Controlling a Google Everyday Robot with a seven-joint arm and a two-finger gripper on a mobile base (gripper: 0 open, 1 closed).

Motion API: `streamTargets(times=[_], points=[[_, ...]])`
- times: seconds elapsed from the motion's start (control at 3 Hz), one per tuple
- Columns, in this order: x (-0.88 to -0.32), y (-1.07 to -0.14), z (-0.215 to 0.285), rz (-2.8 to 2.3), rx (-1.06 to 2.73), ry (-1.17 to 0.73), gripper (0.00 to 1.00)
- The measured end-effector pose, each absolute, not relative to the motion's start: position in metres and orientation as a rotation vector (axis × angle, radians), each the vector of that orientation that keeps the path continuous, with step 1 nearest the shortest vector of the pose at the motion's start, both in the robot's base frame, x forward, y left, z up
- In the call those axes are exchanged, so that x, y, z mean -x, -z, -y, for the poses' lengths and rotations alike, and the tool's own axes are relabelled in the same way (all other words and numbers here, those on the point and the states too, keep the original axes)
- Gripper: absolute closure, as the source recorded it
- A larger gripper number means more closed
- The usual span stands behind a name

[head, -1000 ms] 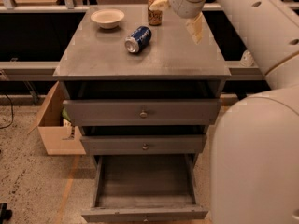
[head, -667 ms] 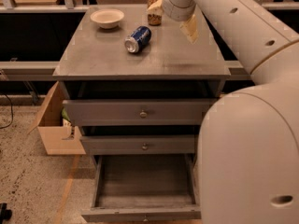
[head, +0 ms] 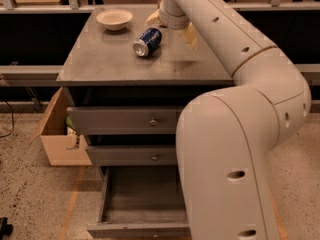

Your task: Place pepsi can into bottom drawer

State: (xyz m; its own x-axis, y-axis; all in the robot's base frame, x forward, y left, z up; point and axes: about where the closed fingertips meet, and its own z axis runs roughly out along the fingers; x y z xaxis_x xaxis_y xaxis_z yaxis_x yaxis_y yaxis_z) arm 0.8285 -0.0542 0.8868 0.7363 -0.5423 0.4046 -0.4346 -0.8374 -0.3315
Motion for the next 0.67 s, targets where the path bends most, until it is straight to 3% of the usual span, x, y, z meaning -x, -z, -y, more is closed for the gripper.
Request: streamTargets(times=[0.67], points=[[-0.847,-0.874,0.017,-0.672,2.809,0.719,0.0]])
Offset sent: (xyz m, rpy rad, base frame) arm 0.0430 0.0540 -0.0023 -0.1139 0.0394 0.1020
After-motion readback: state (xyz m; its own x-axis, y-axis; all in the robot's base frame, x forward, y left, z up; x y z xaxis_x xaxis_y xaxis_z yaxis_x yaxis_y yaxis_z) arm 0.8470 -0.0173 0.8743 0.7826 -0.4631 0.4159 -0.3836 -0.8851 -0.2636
